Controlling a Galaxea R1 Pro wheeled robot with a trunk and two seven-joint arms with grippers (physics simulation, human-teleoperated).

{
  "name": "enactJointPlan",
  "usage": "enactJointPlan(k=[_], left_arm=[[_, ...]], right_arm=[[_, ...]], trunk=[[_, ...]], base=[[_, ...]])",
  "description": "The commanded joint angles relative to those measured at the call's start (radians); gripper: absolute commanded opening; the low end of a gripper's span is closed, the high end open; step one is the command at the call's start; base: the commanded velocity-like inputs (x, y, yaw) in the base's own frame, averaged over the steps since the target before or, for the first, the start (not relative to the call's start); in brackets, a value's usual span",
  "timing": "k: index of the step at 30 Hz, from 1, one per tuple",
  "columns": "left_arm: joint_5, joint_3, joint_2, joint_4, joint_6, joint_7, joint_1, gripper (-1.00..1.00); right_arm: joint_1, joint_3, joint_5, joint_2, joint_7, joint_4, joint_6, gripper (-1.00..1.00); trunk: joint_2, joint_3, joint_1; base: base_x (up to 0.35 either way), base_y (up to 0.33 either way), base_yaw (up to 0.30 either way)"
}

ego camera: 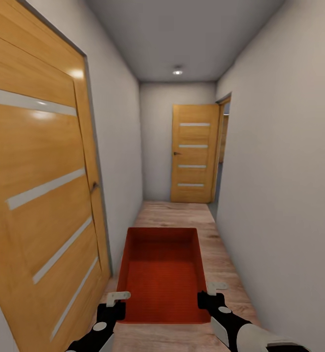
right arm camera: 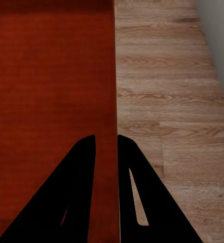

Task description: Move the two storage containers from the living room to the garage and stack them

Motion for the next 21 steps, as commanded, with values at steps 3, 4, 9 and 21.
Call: enactJointPlan(k=[3,4,9,21], left_arm=[[-0.005,0.01,0.0,-0.002,-0.051,0.01,-0.001,-1.0],[-0.005,0.01,0.0,-0.002,-0.051,0.01,-0.001,-1.0],[-0.005,0.01,0.0,-0.002,-0.051,0.01,-0.001,-1.0],[-0.005,0.011,0.0,-0.002,-0.051,0.01,-0.001,-1.0]], right_arm=[[0.0,-0.025,-0.021,0.0,-0.014,0.004,-0.006,-1.0],[-0.001,-0.026,-0.021,0.0,-0.014,0.004,-0.006,-1.0],[0.0,-0.026,-0.021,0.0,-0.014,0.004,-0.006,-1.0],[-0.001,-0.026,-0.021,0.0,-0.014,0.004,-0.005,-1.0]], trunk=[[-0.001,-0.002,0.001],[-0.001,-0.002,0.001],[-0.001,-0.002,0.001],[-0.001,-0.002,0.001]], base=[[0.322,0.0,-0.011],[0.322,0.0,-0.133],[0.322,0.0,-0.209],[0.322,0.0,-0.076]])
